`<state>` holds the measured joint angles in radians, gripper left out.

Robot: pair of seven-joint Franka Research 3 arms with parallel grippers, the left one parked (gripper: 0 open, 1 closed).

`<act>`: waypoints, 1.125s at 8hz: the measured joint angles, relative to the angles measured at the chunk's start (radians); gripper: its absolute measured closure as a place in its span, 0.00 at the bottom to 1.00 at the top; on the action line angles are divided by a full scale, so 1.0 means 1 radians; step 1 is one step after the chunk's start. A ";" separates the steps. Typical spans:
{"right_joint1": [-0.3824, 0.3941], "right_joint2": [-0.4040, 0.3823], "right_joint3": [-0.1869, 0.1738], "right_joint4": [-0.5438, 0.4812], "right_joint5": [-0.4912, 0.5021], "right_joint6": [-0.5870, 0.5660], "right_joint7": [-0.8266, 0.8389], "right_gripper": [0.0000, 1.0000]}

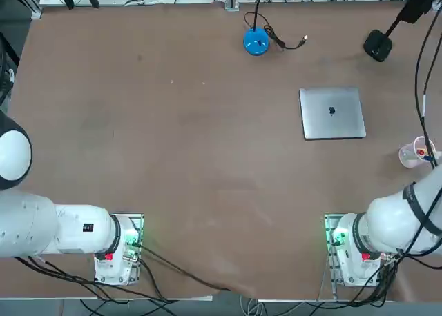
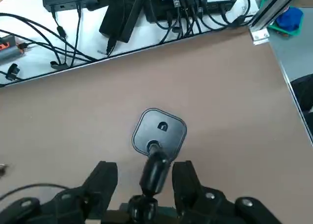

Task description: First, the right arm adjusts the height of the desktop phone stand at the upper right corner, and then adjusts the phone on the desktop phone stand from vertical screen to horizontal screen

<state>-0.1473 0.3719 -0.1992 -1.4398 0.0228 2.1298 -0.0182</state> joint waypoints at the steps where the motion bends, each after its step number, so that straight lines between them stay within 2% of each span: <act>1: 0.000 0.010 0.000 0.009 0.000 -0.002 0.003 0.32; 5: -0.001 0.016 0.000 0.013 0.000 -0.005 0.006 0.40; 9: -0.008 0.017 0.000 0.013 0.000 -0.009 0.007 0.37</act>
<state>-0.1549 0.3893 -0.1992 -1.4267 0.0231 2.1211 -0.0116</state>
